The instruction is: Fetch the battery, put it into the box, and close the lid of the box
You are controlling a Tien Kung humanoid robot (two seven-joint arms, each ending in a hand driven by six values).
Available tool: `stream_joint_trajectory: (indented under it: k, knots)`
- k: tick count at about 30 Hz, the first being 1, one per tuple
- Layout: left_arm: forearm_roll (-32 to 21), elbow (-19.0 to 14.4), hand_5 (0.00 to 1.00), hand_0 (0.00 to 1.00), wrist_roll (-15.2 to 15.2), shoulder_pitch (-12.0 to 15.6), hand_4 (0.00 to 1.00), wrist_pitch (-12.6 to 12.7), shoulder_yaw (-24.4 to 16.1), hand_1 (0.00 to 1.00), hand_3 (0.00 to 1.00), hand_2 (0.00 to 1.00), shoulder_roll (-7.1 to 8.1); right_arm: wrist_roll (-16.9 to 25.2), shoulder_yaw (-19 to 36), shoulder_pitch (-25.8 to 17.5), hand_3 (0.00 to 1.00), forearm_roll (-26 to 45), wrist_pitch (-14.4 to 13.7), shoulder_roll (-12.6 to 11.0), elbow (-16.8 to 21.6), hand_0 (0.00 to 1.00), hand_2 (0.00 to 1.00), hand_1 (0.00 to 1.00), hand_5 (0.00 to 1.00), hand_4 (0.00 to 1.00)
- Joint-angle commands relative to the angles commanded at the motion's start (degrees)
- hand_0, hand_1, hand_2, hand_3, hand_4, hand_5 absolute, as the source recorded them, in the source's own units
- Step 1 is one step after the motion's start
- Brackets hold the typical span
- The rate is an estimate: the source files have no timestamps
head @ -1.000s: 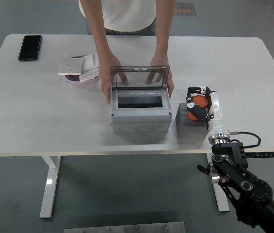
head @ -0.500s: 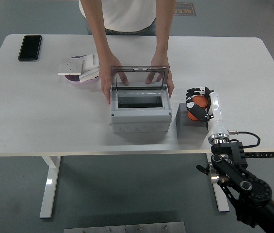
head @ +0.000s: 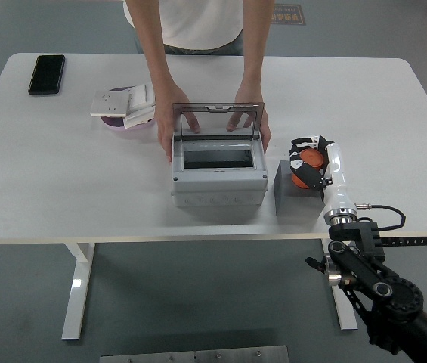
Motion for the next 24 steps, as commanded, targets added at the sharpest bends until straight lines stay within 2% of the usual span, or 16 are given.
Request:
stream_joint_trajectory:
  k: [5,6,17,18,23,24]
  knots:
    - [0.08,-0.01,0.002,0.634,-0.12,-0.01,0.402,0.08,-0.04,0.748,0.507,0.587,-0.01,-0.28,-0.14,0.21,0.407,-0.43,-0.15,-0.23,0.41,0.344,0.386,0.380,0.002,0.526]
    - [0.11,-0.01,0.002,0.635,-0.13,-0.01,0.404,0.09,-0.05,0.748,0.507,0.589,-0.01,-0.35,-0.14,0.27,0.405,-0.52,-0.18,-0.29,0.50,0.331,0.378,0.381,0.002,0.452]
    - [0.36,-0.02,0.002,0.635,-0.16,-0.05,0.403,0.18,-0.20,0.747,0.508,0.589,-0.02,-1.51,-0.51,1.41,0.400,-1.41,-0.32,-1.60,1.54,0.330,0.376,0.368,0.002,0.422]
    - [0.41,-0.02,0.002,0.636,-0.15,-0.06,0.404,0.19,-0.22,0.747,0.508,0.589,-0.02,-1.60,-0.54,1.54,0.386,-1.39,-0.28,-1.73,1.55,0.308,0.362,0.355,0.002,0.306]
    - [0.61,-0.01,0.002,0.636,-0.14,-0.10,0.404,0.18,-0.33,0.747,0.508,0.589,-0.03,-1.96,-0.67,1.88,0.386,-1.60,-0.10,-2.05,1.58,0.308,0.362,0.355,0.002,0.306]
    - [0.66,-0.01,0.002,0.636,-0.14,-0.09,0.403,0.20,-0.35,0.747,0.509,0.589,-0.03,-1.98,-0.72,1.91,0.380,-1.60,-0.10,-2.07,1.60,0.300,0.353,0.349,0.002,0.208]
